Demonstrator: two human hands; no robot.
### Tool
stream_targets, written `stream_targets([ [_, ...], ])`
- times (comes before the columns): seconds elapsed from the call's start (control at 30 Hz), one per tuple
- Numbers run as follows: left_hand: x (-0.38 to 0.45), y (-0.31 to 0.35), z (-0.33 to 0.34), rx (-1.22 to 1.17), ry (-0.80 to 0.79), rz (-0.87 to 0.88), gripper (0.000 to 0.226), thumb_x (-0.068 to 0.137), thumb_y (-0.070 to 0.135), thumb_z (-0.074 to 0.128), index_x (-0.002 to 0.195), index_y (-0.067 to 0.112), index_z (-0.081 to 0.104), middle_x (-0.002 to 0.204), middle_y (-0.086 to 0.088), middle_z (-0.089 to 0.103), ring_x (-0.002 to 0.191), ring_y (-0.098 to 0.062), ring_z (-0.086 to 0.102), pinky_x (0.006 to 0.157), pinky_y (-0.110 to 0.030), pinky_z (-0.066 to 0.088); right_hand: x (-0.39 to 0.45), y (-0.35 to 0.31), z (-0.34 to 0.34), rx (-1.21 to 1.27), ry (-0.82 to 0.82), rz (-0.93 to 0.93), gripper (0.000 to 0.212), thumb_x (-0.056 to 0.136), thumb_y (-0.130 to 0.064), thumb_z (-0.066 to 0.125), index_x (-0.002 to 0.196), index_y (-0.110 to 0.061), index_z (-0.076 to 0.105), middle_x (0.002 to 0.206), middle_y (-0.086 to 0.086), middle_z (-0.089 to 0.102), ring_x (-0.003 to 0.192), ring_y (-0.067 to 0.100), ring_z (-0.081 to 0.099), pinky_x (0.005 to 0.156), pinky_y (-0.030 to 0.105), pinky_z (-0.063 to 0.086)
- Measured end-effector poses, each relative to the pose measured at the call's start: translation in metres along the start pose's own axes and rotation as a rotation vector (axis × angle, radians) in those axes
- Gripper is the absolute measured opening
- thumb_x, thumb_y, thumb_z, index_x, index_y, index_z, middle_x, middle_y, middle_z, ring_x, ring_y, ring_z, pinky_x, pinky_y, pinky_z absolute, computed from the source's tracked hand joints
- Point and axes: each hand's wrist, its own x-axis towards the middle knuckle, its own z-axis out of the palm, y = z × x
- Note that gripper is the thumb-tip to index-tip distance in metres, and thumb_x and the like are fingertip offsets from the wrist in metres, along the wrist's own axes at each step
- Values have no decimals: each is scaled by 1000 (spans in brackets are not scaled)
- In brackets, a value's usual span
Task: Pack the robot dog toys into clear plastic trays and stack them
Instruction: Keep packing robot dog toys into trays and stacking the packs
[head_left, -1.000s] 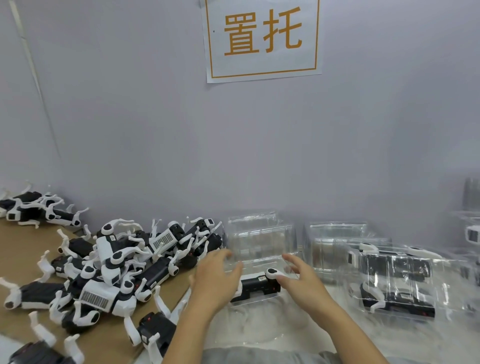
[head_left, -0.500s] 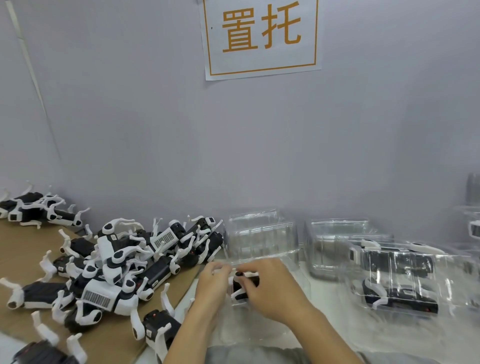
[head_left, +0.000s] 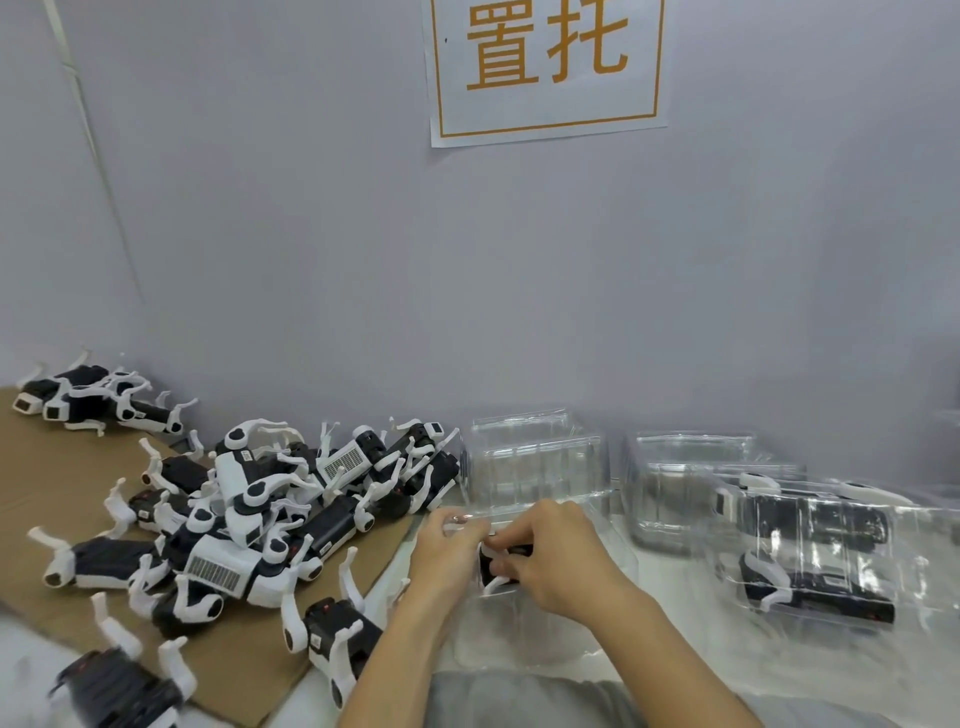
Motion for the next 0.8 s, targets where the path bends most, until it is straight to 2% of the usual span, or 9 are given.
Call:
stream_targets([
  [0.13,2,-2,1,15,-3,7,17,92,18,64,108,19,60,105,5,60,91,-3,54,72,-27,40,-1,0,-4,18,-26,11,15,82,-25,80,94,-33,80,84,-10,75,79,8,66,79,30,55],
  [0.3,4,-2,1,-6,-5,-9,19,92,17,63,111,16,61,107,0,63,97,-13,59,82,-32,45,-3,-3,0,-14,17,-2,4,79,-30,80,81,-31,77,70,-13,67,75,6,65,76,37,58],
  [0.37,5,-2,0,-21,-1,-22,19,91,16,64,109,16,62,109,-2,63,100,-15,60,85,-33,47,-5,-1,2,25,6,-25,7,83,-27,75,80,-34,76,69,-15,66,72,3,63,74,36,58],
  [0.47,7,-4,0,-35,12,-18,20,88,13,68,108,16,63,109,-2,64,94,-10,58,73,-27,44,-5,6,-1,60,101,-10,20,89,-24,66,101,-36,76,99,-16,72,89,1,62,80,24,54],
  [0.53,7,-4,0,-39,9,-14,24,87,14,70,110,16,63,107,0,63,90,-6,55,68,-23,40,-1,16,-12,-11,226,43,24,91,-21,63,109,-32,74,107,-14,68,97,4,59,86,23,50],
  [0.6,5,-2,-1,-32,-17,-19,29,86,19,73,112,19,61,103,7,59,88,-1,52,65,-21,38,-1,29,-24,-45,295,117,22,91,-17,64,107,-28,75,102,-11,69,94,8,60,85,26,50],
  [0.67,5,-2,-2,-24,-39,-29,33,85,22,76,113,21,59,102,11,57,86,1,51,63,-21,37,-2,39,-29,-25,306,191,14,89,-12,66,92,-18,78,92,-1,73,87,15,66,78,28,55],
  [0.73,4,-1,-3,-14,-46,-34,35,85,22,76,116,21,58,101,11,56,86,0,51,62,-20,37,-1,43,-27,-39,309,207,13,87,-6,67,78,-9,77,83,10,74,83,22,68,74,33,59],
  [0.8,4,0,-3,-11,-46,-33,37,86,22,76,119,20,58,101,11,55,86,0,51,62,-20,37,0,44,-24,-43,306,201,17,87,-4,66,73,-8,76,77,9,73,79,21,69,70,29,58],
])
